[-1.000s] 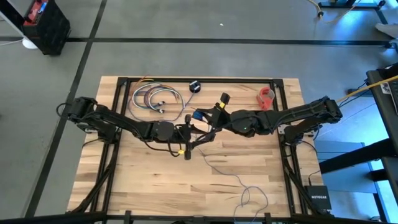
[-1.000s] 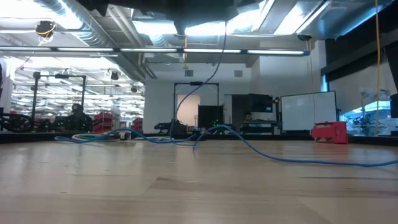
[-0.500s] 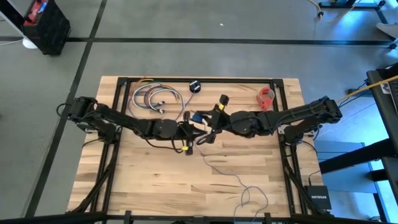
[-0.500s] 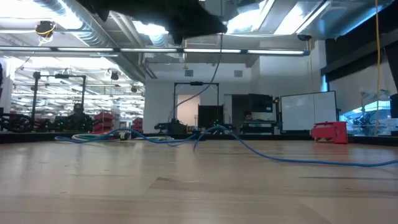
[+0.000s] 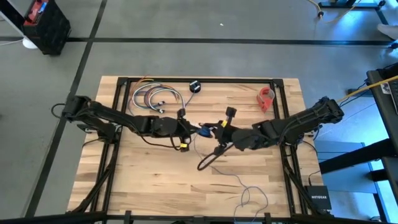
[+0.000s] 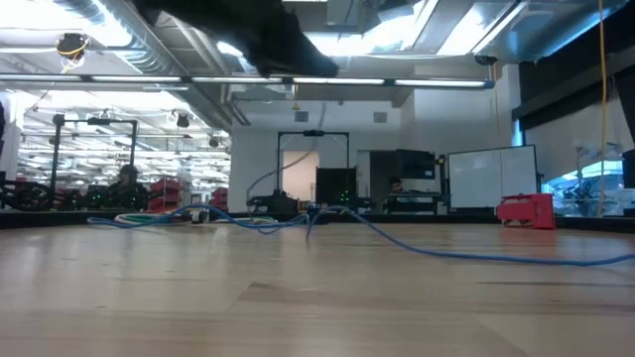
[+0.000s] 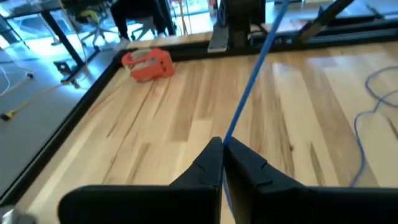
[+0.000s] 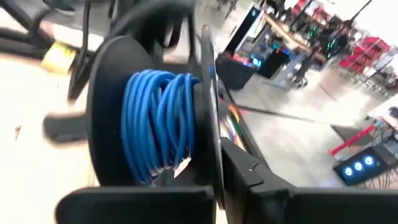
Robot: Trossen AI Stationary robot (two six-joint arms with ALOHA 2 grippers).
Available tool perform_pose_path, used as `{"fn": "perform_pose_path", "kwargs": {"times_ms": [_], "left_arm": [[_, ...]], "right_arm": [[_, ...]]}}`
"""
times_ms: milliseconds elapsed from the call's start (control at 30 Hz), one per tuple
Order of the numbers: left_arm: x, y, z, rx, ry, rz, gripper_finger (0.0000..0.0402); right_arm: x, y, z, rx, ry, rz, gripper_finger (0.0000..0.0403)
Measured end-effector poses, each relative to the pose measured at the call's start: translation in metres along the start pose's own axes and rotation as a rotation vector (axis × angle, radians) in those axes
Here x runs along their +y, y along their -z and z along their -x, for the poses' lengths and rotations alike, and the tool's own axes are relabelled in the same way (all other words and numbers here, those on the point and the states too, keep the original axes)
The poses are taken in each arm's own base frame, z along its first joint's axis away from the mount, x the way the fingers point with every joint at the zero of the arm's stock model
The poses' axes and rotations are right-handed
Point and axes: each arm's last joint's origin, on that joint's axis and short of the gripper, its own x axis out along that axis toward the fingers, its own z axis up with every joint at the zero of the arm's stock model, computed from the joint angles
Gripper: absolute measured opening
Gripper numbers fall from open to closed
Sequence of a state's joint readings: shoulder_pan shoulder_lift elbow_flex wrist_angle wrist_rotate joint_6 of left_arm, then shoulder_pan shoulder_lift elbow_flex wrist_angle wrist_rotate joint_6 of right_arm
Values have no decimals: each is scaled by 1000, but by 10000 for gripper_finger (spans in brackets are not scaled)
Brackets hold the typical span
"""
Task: Coil cords
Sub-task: Coil the blue wire onto the black spool
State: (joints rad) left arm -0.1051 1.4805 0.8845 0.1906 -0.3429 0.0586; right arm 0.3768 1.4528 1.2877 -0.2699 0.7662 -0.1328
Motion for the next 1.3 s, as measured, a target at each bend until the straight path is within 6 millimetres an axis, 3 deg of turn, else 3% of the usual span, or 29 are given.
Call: {"fn": "perform_pose_path", "kwargs": {"times_ms": [333,800,1033,1300], "left_arm": [[6,-3,29,81,1,51,8],[4,-9,36,41,19,96,8],[3,-14,36,-7,22,146,6],[-5,-18,33,-66,45,196,11]], "right_arm": [[18,37,-4,128,-18,-51,5],[27,98,-51,291,51,-78,5],[24,112,-72,344,103,-114,5],[11,108,-91,274,140,-175,5]]}}
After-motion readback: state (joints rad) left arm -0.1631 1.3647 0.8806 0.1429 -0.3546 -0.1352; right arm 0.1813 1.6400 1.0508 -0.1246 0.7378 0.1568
